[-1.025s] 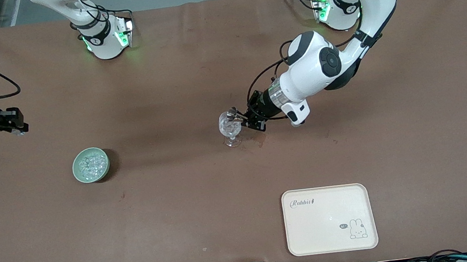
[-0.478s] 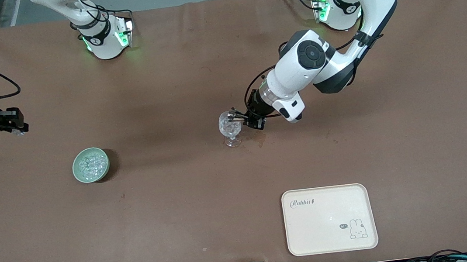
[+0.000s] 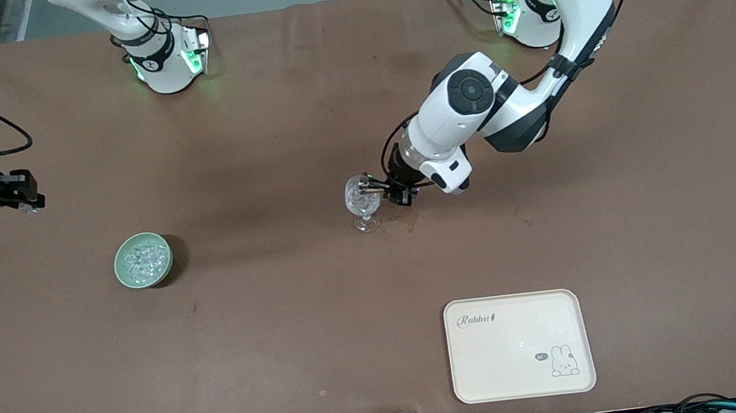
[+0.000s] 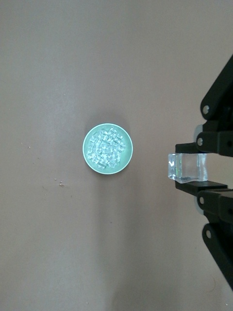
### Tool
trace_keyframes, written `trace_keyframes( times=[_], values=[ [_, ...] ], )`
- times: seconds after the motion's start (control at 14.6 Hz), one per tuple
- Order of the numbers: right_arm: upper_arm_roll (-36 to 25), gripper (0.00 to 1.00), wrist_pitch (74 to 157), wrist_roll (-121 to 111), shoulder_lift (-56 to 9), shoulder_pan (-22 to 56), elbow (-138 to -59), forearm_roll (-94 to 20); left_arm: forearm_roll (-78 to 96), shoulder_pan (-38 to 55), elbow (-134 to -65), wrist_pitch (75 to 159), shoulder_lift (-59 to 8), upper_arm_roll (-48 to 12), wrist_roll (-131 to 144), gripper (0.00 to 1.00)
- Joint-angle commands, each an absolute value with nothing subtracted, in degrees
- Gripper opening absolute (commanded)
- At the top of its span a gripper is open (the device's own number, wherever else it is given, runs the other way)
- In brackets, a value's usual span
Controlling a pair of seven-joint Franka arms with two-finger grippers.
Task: Pour wine and add ice with both arms
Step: 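Tilt the jigger over the wine glass with the left gripper to pour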
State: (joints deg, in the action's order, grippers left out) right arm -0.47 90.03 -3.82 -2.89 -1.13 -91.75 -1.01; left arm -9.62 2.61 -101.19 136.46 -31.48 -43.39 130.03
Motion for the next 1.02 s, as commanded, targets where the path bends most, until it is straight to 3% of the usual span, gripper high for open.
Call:
trace_keyframes(
  times=[0.0, 0.96],
  values=[
    [-0.09, 0.02, 90.26, -3.16, -1.76, -1.58, -92.90, -0.26, -11.07, 5.80, -95.98, 130.26, -31.55, -40.78, 131.75, 0.00],
    [-0.18, 0.02, 90.09, -3.25, -1.76, -1.58, -92.90, -0.18, -14.67, 6.32, -94.75, 125.95, -30.76, -40.69, 137.37, 0.00]
  ],
)
